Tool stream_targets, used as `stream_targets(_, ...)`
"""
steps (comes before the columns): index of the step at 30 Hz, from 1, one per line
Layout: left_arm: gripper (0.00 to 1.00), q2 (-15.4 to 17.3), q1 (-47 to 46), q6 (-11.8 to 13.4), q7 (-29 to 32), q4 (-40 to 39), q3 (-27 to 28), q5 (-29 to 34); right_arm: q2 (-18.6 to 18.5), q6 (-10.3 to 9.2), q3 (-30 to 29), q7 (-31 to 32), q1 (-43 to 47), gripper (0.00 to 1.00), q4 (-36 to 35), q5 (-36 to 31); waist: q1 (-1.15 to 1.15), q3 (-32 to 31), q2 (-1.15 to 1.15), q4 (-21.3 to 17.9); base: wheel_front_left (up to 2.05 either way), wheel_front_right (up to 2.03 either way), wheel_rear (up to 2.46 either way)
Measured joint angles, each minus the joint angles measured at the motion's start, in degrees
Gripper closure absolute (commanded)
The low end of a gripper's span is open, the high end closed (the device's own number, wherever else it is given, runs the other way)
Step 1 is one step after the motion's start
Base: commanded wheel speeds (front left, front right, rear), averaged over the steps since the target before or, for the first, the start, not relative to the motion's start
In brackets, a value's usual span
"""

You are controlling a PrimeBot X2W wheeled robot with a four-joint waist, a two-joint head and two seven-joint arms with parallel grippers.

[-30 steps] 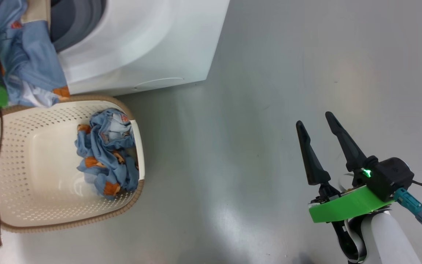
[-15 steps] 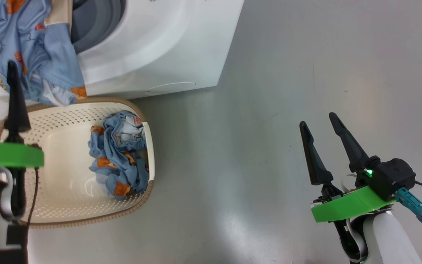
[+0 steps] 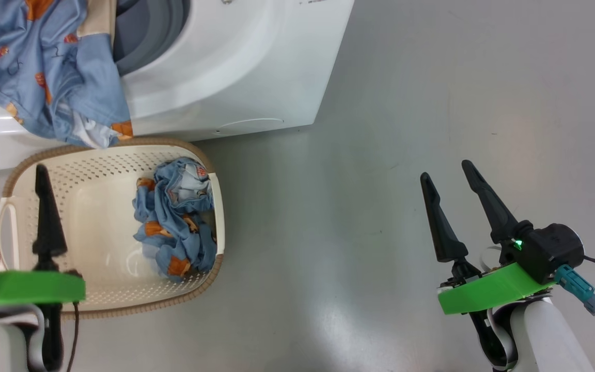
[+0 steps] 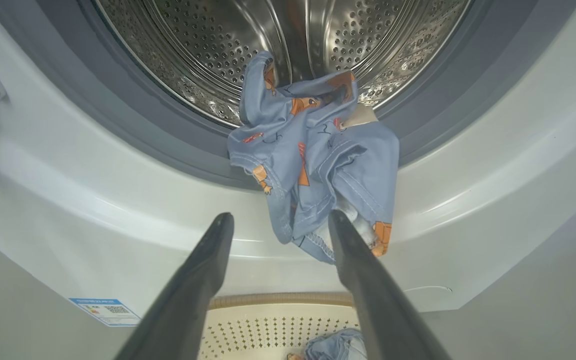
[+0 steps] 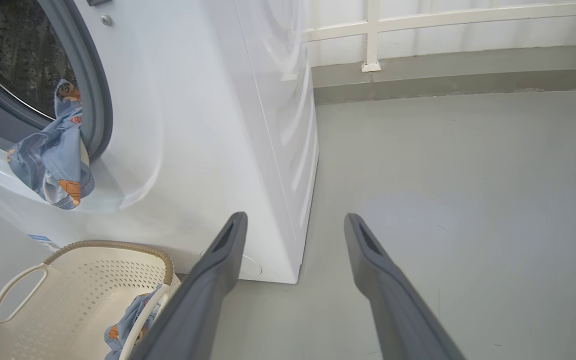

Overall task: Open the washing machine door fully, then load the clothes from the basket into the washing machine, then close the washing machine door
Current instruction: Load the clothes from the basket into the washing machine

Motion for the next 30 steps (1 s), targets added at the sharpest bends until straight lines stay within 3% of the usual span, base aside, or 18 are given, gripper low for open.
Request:
stream_targets(10, 0.00, -1.4, 6.9, 0.3, 0.0, -3.1, 1.7, 0.0, 0.0, 0.00, -0.1, 0.0, 0.0, 0.00, 0.1, -0.1, 0.00, -0.4, 0.00, 0.5, 0.00, 0.00, 0.00)
stream_targets(30, 0.00, -3.2, 9.5, 0.6, 0.0, -4.2, 2.0, 0.0, -0.1, 0.00, -0.1, 0.0, 0.0, 0.00, 0.4, -0.1, 0.00, -1.1, 0.00, 0.5, 0.00, 0.00, 0.00)
